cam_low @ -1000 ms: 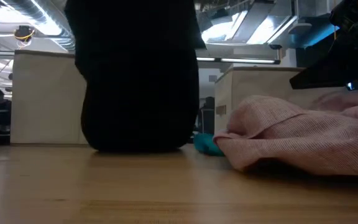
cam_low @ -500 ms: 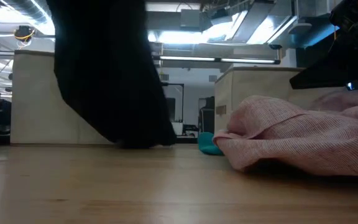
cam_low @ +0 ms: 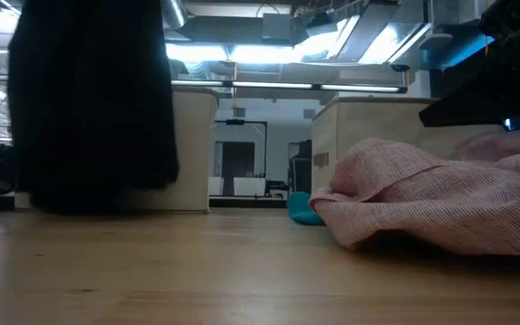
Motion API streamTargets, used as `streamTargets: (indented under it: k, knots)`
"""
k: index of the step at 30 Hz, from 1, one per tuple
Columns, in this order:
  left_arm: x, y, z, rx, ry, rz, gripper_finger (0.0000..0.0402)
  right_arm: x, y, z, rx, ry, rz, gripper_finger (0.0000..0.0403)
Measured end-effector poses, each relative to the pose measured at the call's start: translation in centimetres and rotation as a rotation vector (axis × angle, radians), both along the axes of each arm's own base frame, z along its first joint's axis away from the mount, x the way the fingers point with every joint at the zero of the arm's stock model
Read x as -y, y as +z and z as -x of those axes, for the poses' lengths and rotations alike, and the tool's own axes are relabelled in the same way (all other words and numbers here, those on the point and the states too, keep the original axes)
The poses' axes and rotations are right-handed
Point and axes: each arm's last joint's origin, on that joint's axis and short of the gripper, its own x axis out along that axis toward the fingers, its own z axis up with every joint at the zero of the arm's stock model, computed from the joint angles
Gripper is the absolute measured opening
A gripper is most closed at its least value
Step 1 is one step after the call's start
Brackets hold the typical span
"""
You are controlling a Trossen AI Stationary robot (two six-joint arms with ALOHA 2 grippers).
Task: Sort clothes
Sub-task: Put the black cloth into the left laundry bin
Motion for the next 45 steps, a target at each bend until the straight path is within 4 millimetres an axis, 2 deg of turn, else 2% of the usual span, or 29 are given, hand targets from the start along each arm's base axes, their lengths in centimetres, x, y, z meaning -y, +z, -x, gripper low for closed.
streamTargets:
  k: [6, 10, 13, 18, 21, 25, 29, 33, 36, 40, 43, 45]
  knots:
    - [-3.7, -2.6, -3.0, -0.246, 0.191, 0.213, 0.0018, 0.0, 0.0, 0.0, 0.001, 0.000, -0.003, 0.0280]
    - [-6.9, -6.3, -4.4, -0.405, 0.249, 0.494, 0.0022, 0.0, 0.0, 0.0, -0.003, 0.005, -0.009, 0.0280]
    - [-8.3, -9.2, -4.1, -0.440, 0.285, 0.742, 0.0019, -0.1, 0.0, 0.0, -0.011, 0.016, -0.020, 0.0280]
    - [-9.4, -13.4, -3.3, -0.480, 0.318, 1.073, 0.0021, -0.1, -0.1, 0.0, -0.016, 0.021, -0.025, 0.0280]
    - [-9.6, -16.2, -3.6, -0.516, 0.256, 1.222, 0.0031, -0.1, -0.1, 0.0, -0.012, 0.017, -0.021, 0.0280]
    - [-10.0, -19.7, -4.4, -0.546, 0.187, 1.337, 0.0043, 0.0, 0.0, 0.0, -0.005, 0.008, -0.013, 0.0280]
    - [-10.7, -21.9, -5.0, -0.543, 0.216, 1.395, 0.0063, 0.0, 0.0, 0.0, -0.003, 0.005, -0.011, 0.0280]
    - [-11.5, -22.6, -5.3, -0.512, 0.251, 1.447, 0.0104, 0.0, 0.0, 0.0, -0.002, 0.005, -0.011, 0.0280]
    - [-12.0, -22.2, -5.3, -0.508, 0.258, 1.480, 0.0140, 0.0, 0.0, 0.0, -0.001, 0.006, -0.012, 0.0280]
    - [-11.6, -19.4, -4.9, -0.479, 0.192, 1.470, 0.0175, 0.0, 0.0, 0.0, -0.001, 0.006, -0.012, 0.0280]
    - [-9.9, -16.4, -4.7, -0.440, 0.005, 1.445, 0.0187, 0.0, 0.0, 0.0, -0.001, 0.005, -0.011, 0.0280]
    - [-8.2, -15.2, -4.7, -0.444, -0.150, 1.434, 0.0190, 0.0, 0.0, 0.0, -0.002, 0.006, -0.010, 0.0280]
